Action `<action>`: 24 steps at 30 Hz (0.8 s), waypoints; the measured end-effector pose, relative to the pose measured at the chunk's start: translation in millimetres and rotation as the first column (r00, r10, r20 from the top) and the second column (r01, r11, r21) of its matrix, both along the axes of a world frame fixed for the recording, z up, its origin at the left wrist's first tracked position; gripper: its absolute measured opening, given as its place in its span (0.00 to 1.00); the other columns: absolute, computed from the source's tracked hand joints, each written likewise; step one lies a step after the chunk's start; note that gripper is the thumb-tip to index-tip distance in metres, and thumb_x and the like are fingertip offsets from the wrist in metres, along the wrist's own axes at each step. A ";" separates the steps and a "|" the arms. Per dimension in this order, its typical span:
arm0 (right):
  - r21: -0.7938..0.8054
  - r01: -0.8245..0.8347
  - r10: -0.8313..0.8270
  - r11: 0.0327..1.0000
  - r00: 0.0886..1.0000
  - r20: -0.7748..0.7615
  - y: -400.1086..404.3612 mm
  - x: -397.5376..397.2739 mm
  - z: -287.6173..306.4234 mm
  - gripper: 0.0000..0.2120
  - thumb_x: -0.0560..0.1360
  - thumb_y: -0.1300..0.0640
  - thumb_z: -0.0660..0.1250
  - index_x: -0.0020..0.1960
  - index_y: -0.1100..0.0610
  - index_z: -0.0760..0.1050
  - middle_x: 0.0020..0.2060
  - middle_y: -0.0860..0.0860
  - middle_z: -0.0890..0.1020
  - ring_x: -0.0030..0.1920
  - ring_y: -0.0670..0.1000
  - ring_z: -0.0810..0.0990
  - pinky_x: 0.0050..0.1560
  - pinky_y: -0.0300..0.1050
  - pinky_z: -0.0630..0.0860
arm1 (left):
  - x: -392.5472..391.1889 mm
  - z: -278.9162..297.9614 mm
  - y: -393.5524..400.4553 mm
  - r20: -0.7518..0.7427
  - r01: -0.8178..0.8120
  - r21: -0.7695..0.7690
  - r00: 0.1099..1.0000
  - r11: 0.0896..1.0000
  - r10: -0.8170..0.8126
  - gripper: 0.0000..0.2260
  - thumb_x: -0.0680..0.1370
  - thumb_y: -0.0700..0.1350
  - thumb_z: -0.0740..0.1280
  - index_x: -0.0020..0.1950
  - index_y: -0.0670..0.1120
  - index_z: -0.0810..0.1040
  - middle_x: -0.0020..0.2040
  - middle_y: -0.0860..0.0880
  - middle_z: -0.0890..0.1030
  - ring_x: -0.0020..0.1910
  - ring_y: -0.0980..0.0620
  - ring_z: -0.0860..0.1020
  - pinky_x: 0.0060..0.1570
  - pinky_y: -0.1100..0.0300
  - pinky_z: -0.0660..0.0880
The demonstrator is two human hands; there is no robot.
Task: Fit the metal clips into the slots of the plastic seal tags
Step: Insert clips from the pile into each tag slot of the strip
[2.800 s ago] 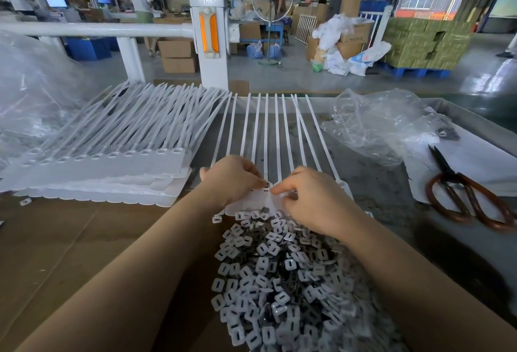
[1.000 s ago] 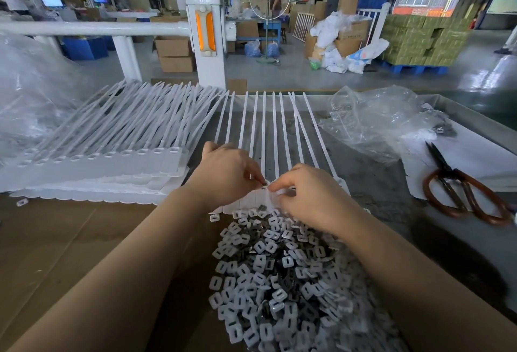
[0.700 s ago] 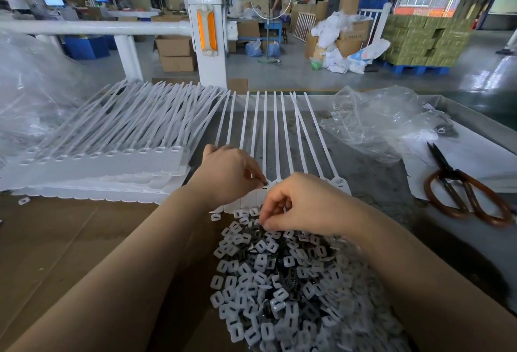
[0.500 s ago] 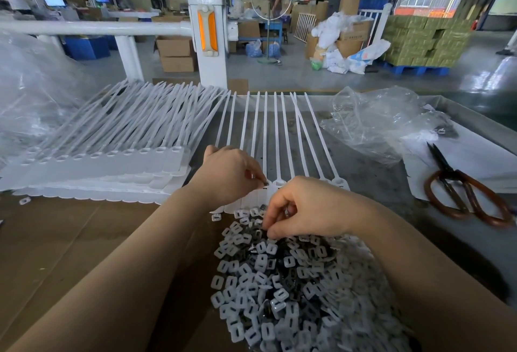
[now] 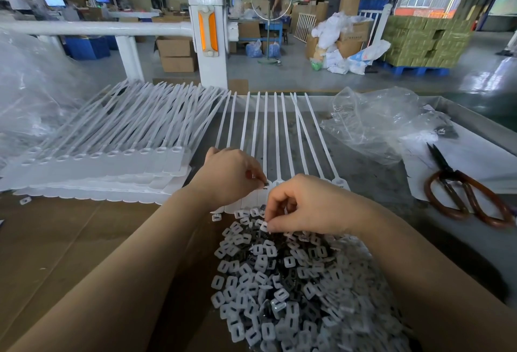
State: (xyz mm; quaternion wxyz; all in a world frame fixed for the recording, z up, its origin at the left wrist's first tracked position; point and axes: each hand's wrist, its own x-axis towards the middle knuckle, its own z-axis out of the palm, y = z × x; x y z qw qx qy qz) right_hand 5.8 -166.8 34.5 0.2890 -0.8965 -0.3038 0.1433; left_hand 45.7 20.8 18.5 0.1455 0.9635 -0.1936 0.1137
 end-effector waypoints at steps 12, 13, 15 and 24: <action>0.245 0.359 -0.416 0.900 0.876 0.244 1.7 6.2 -7.1 0.05 0.74 0.54 0.73 0.41 0.45 0.80 0.36 0.40 0.83 0.37 0.39 0.81 0.39 0.35 0.79 | -2.5 14.3 0.1 -0.431 -0.069 -0.569 0.874 0.820 -0.226 0.05 0.79 0.45 0.68 0.47 0.49 0.84 0.39 0.52 0.85 0.34 0.61 0.78 0.35 0.68 0.71; 0.285 0.379 -0.450 0.880 0.857 0.250 1.7 6.7 -7.4 0.05 0.73 0.54 0.73 0.41 0.45 0.80 0.36 0.40 0.83 0.38 0.39 0.80 0.39 0.33 0.78 | -2.7 16.0 1.7 -0.492 -0.120 -0.619 0.829 0.776 -0.265 0.05 0.80 0.45 0.68 0.48 0.48 0.83 0.40 0.50 0.85 0.34 0.60 0.78 0.34 0.67 0.71; 0.339 0.392 -0.488 0.855 0.830 0.270 1.9 6.8 -7.5 0.04 0.73 0.56 0.73 0.41 0.47 0.81 0.35 0.41 0.83 0.38 0.39 0.80 0.39 0.31 0.76 | -3.5 18.1 3.7 -0.562 -0.198 -0.682 0.758 0.704 -0.331 0.05 0.79 0.45 0.69 0.49 0.45 0.82 0.42 0.47 0.86 0.35 0.57 0.80 0.35 0.66 0.73; 0.345 0.378 -0.486 0.859 0.815 0.316 4.1 3.6 -6.0 0.02 0.74 0.58 0.74 0.45 0.51 0.84 0.37 0.42 0.84 0.40 0.39 0.81 0.43 0.30 0.76 | -3.8 20.4 3.6 -0.554 -0.258 -0.756 0.741 0.601 -0.379 0.10 0.67 0.40 0.76 0.47 0.43 0.84 0.40 0.46 0.85 0.39 0.54 0.83 0.43 0.62 0.78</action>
